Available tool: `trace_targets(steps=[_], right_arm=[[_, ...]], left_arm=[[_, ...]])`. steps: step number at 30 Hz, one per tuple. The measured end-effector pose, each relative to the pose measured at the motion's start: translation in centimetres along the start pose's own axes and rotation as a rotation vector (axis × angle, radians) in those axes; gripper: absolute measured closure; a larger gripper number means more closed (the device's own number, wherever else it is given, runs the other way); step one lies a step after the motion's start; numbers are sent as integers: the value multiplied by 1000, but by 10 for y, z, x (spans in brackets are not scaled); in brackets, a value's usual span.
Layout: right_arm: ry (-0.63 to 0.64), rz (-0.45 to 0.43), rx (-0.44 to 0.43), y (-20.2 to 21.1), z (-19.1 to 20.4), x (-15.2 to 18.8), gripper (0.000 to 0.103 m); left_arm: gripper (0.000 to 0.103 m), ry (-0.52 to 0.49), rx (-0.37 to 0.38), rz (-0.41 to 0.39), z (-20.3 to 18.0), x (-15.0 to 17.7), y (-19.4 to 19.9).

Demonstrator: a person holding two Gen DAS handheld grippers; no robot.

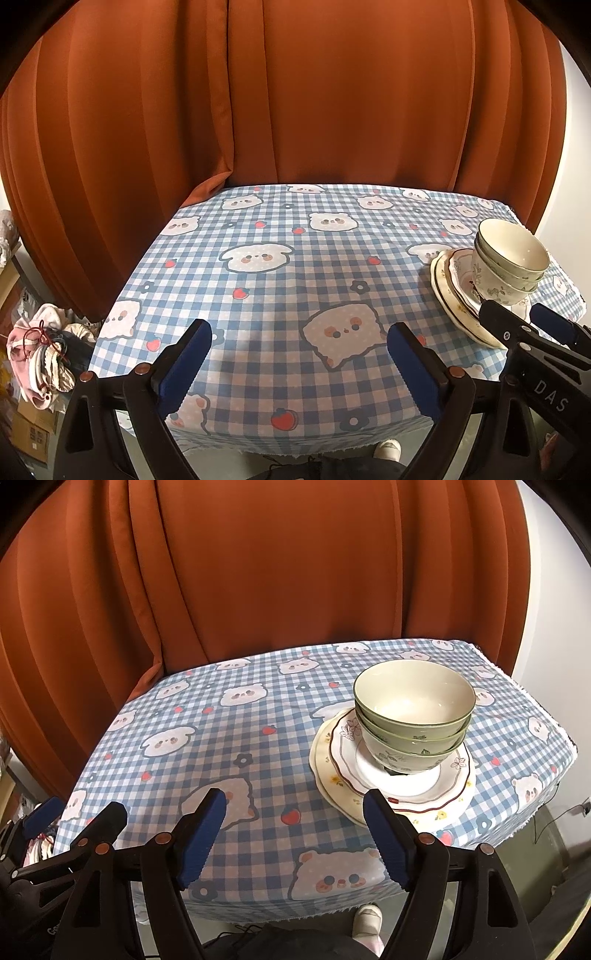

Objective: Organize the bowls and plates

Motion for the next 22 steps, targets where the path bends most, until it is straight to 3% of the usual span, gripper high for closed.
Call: trace_targets(steps=[22], right_arm=[[5,-10,6,8,-1,-1,23]], left_arm=[[4,-2,-7,-12,1,-6,5]])
Point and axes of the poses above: each gripper's, at about its wrist camera, not at the fingertips, and y roughly against the way its jaws point, z to its left, x to its underside, the point moved 3 cm from there along -y, roughly the way its jaws point, and after that the axes turned 11 degrees about -z, right-handed, at the moved point
